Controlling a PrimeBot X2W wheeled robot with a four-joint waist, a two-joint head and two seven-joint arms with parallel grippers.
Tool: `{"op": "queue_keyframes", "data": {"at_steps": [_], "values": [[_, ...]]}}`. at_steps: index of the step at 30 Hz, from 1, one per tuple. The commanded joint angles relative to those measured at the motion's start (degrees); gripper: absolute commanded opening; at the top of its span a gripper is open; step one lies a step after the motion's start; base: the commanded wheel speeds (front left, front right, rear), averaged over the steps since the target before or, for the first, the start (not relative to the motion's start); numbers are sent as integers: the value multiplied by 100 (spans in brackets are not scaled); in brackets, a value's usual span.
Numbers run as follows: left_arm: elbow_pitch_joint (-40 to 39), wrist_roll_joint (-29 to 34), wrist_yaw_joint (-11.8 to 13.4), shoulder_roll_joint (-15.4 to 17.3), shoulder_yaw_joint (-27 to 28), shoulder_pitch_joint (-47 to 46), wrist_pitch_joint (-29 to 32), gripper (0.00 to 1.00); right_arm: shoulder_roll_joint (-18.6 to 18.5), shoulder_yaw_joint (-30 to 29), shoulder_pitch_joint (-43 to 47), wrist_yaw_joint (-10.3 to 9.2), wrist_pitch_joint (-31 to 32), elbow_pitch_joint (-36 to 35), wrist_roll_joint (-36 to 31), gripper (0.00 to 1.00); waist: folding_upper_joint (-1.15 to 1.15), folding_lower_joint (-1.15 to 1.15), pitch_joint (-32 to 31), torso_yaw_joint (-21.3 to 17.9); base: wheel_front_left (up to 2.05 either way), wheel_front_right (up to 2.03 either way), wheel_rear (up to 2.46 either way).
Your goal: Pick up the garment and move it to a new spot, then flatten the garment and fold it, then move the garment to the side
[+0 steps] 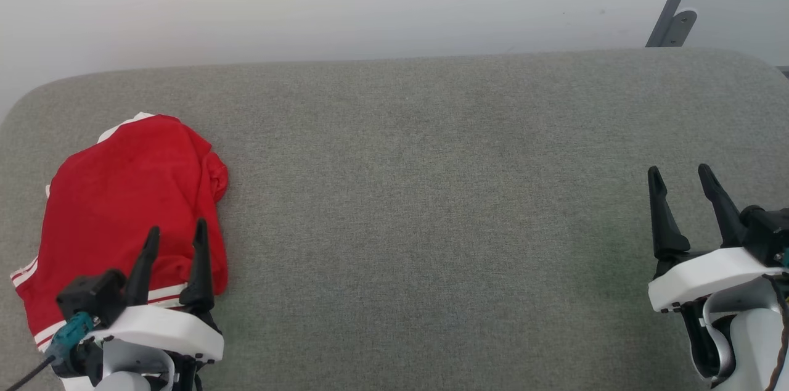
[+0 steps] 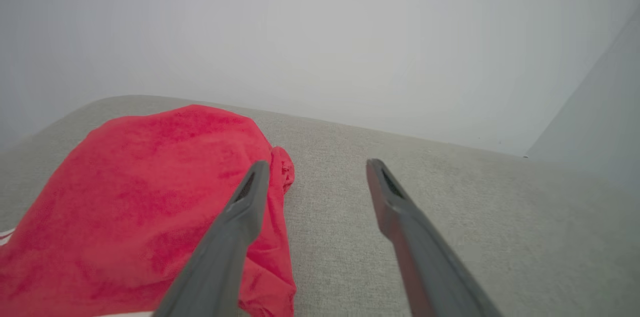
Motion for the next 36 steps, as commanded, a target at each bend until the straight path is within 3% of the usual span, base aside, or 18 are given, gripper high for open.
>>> {"op": "queue_keyframes", "data": {"at_steps": [1, 18, 26, 36], "values": [[-39, 120, -48, 7, 24, 0, -58, 100, 15, -21, -38, 0, -67, -64, -92, 100, 0, 0, 3, 3, 0, 0, 0], [92, 282, -142, 15, -131, -132, -256, 100, 124, -176, -83, 0, -263, -51, -199, 100, 0, 0, 93, 276, 0, 0, 0], [128, 604, -139, -142, 153, 12, -338, 100, 47, 104, -197, 0, -343, 37, -321, 100, 0, 0, 171, 994, 0, 0, 0], [57, 1103, -139, -451, 560, 256, -441, 100, 108, 884, -439, -1, -450, 260, -558, 100, 0, 0, 239, 2110, 0, 0, 0]]}}
